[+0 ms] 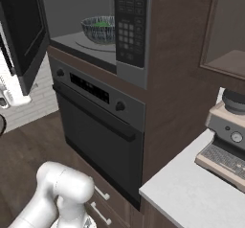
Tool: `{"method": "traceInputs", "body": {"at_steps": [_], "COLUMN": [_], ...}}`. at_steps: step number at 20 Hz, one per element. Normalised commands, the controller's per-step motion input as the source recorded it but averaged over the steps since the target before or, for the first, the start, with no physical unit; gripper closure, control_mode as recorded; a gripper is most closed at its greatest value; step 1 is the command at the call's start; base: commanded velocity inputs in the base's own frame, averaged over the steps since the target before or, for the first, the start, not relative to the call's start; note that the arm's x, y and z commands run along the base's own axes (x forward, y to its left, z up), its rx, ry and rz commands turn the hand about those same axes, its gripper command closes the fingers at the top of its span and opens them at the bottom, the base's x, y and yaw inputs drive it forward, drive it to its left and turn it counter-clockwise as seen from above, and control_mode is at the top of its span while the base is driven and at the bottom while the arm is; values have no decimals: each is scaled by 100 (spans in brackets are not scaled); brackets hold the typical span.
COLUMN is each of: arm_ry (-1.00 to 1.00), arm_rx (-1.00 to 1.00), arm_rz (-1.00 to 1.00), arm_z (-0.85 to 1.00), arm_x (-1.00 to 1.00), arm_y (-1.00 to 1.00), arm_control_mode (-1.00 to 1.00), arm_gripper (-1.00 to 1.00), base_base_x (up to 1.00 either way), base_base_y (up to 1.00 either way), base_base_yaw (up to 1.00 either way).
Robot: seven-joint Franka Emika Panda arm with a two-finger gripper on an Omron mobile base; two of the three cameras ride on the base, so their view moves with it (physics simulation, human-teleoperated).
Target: Pick the broccoli from the sink and place it in the bowl. Then pick the bowl and place it in the microwave. Then close the microwave door and press the start button.
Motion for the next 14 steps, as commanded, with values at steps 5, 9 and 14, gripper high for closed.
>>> {"method": "traceInputs", "body": {"at_steps": [5,9,14], "arm_ry": [10,13,11], "arm_rx": [7,8,6], "arm_rz": [-12,-15,-16], "arm_z": [70,73,86], "arm_x": [0,0,0], "arm_y": [-35,-16,-18], "arm_control_mode": [-100,-100,-100], "arm_gripper": [-100,-100,-100], "base_base_x": [0,0,0], "base_base_y": [0,0,0], "base_base_yaw": [0,0,0]}}
